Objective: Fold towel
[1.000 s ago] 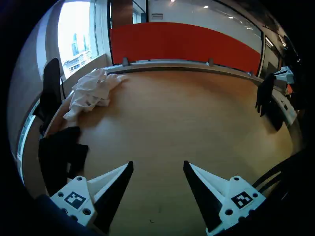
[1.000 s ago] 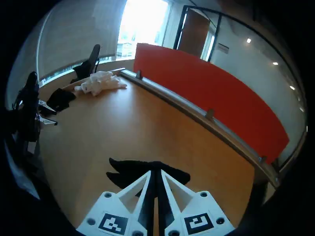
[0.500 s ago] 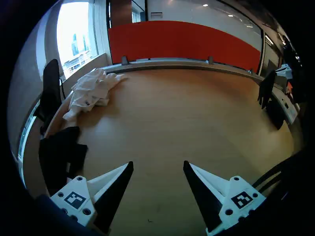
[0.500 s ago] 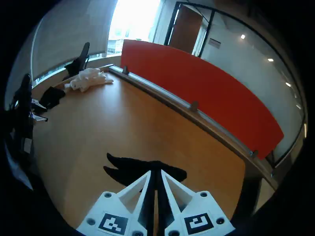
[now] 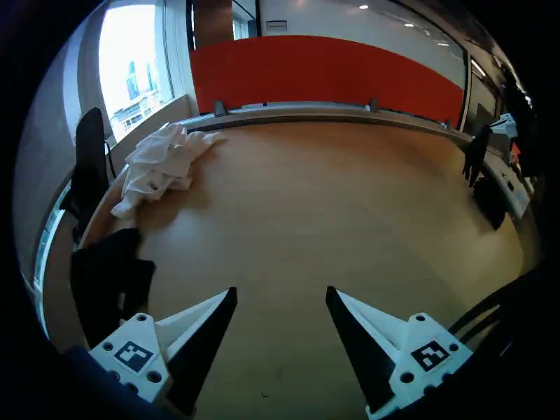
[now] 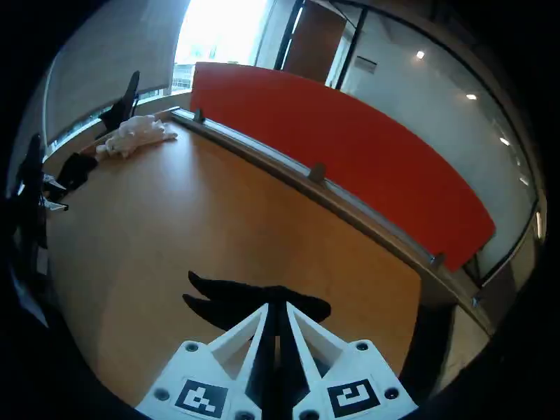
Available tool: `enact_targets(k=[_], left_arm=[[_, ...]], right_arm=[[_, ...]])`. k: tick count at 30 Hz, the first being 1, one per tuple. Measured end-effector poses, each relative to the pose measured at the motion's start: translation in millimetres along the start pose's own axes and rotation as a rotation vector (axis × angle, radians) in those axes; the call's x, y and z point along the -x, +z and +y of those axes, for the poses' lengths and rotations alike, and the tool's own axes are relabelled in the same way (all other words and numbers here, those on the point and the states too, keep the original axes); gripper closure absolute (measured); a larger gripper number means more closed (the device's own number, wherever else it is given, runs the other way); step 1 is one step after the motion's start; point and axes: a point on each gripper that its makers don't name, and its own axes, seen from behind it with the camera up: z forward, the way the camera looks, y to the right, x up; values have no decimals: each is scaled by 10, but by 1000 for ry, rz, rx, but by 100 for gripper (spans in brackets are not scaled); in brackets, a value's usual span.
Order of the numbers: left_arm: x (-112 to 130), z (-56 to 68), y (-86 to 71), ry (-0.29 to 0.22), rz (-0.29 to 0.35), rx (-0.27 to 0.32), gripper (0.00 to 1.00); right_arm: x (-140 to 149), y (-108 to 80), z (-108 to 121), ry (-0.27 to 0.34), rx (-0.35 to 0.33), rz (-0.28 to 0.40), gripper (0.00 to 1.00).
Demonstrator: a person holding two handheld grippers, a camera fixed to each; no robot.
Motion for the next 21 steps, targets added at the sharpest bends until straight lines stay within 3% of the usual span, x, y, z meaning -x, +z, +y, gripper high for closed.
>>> enact_targets(k=[15, 21], left_arm=[[-2, 110, 25, 14, -10, 4, 6], [-19, 141, 31, 15, -11, 4, 6]], right_arm=[[216, -24, 604, 17, 65, -54, 95], [276, -38, 719, 27, 78, -66, 95]])
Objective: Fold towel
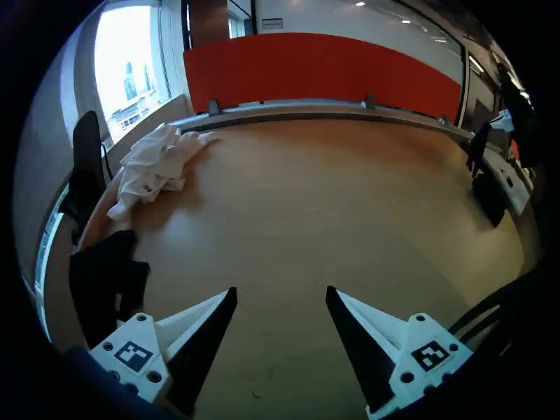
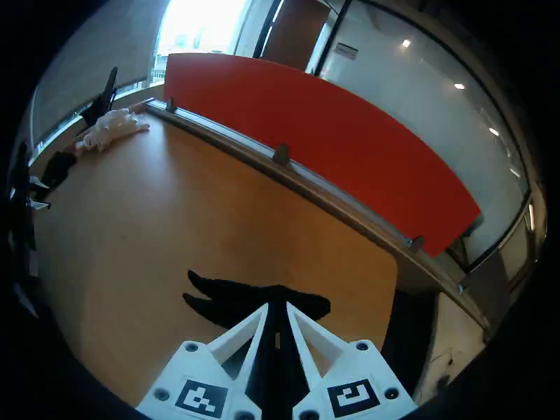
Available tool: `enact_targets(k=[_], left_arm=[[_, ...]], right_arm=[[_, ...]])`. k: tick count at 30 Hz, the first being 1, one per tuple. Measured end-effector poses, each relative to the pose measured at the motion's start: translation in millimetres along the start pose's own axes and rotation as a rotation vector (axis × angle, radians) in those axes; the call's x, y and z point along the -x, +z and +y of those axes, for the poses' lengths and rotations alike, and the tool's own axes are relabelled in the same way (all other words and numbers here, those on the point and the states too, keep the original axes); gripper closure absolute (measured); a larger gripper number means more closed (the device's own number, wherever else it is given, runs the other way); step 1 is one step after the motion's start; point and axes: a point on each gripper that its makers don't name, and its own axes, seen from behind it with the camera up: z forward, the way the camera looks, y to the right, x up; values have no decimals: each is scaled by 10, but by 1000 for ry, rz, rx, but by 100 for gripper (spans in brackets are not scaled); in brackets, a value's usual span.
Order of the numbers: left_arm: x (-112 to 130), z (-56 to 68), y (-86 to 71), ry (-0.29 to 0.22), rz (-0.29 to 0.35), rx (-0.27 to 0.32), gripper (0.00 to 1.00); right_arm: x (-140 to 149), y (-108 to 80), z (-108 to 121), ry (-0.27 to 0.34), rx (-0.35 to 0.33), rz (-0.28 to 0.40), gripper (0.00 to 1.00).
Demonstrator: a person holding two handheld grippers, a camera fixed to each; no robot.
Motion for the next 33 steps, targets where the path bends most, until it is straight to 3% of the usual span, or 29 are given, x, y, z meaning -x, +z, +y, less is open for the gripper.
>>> enact_targets(k=[8, 15, 24, 33], left_arm=[[-20, 41, 9, 8, -2, 4, 6], [-72, 85, 22, 19, 2, 14, 6], [-103, 152, 13, 33, 9, 28, 6], [-67, 129, -22, 33, 5, 26, 6]], right_arm=[[168, -51, 39, 21, 7, -14, 95], [392, -216, 66, 43, 18, -29, 95], [865, -401, 120, 101, 39, -79, 96], [1320, -535, 55, 168, 48, -129, 96]])
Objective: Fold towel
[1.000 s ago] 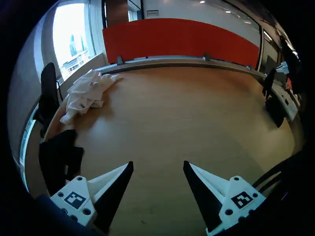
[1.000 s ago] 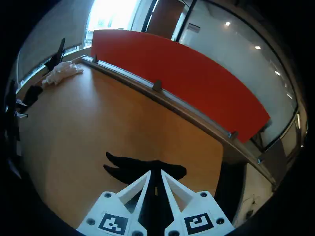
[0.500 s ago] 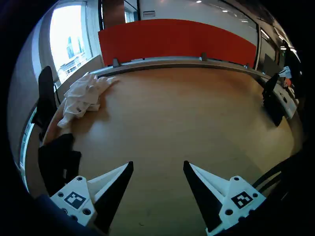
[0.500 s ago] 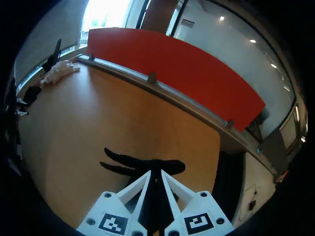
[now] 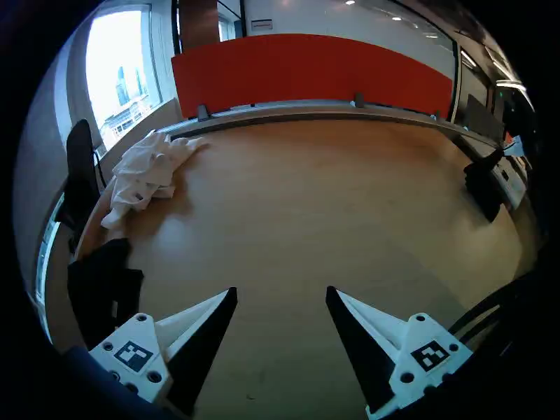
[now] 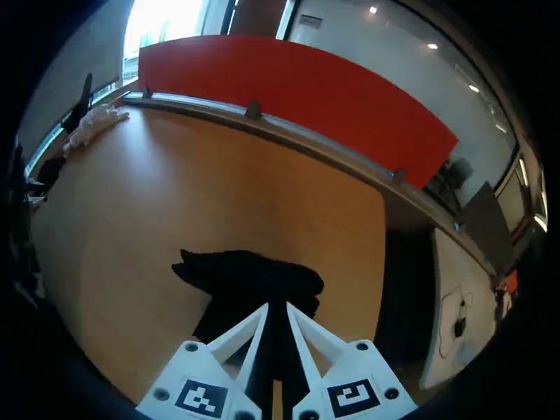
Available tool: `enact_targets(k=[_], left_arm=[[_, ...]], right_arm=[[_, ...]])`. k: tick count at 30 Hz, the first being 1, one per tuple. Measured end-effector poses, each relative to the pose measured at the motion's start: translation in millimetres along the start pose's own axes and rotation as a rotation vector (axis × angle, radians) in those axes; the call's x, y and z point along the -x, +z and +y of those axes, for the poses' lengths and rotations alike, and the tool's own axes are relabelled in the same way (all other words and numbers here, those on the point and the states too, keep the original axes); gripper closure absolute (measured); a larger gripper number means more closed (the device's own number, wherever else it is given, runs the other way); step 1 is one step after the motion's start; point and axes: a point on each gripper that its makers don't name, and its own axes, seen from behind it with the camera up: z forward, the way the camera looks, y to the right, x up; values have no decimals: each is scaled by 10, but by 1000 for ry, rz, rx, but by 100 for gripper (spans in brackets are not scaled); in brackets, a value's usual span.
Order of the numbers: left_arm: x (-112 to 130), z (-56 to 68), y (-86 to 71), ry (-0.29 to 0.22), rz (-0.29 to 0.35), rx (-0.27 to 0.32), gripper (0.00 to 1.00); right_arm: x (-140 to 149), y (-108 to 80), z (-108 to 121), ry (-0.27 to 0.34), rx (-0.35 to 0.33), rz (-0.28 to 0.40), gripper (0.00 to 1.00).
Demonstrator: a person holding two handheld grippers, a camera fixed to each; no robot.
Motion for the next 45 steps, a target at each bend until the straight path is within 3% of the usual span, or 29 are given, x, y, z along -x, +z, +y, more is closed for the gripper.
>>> enact_targets(k=[21, 45], left_arm=[[62, -41, -59, 3, -4, -8, 6], [130, -136, -79, 7, -19, -21, 6]], right_arm=[[667, 34, 110, 84, 25, -127, 96], [1206, 253, 160, 159, 72, -254, 96]])
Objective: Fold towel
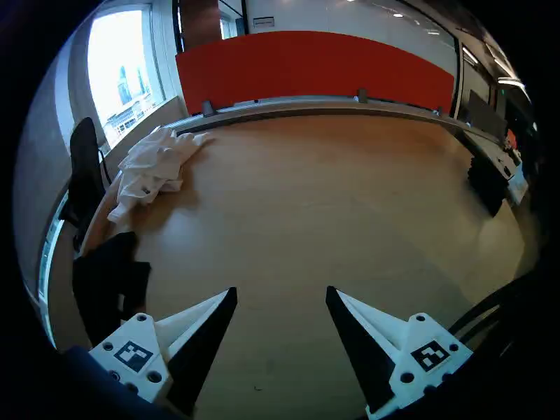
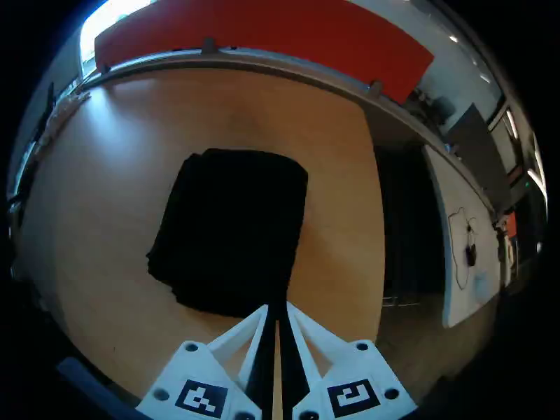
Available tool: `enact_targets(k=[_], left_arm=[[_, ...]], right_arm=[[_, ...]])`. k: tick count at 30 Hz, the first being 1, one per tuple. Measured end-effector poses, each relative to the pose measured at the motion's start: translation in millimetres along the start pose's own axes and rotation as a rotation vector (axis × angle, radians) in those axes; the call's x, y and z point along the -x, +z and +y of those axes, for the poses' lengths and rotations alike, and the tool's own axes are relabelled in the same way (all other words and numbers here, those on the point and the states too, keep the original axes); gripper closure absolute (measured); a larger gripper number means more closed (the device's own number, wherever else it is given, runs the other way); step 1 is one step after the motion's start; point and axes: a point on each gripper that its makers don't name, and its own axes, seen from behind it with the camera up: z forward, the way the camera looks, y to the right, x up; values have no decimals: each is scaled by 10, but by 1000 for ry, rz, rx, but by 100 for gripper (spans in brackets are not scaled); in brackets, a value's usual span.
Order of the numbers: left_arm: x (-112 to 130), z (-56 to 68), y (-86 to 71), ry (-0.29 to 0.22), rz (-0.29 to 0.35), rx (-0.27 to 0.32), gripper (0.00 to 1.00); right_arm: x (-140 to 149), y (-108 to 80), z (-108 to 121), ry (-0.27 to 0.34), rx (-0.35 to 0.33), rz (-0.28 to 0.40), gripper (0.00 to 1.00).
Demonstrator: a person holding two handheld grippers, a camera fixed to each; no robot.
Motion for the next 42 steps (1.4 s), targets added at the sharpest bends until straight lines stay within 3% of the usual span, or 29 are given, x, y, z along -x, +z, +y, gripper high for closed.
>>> enact_targets(k=[30, 42], left_arm=[[-3, -11, -4, 2, -2, -4, 6], [9, -5, -13, 2, 0, -2, 6]], right_arm=[[151, 92, 55, 25, 28, -27, 96], [125, 45, 66, 16, 47, -1, 93]])
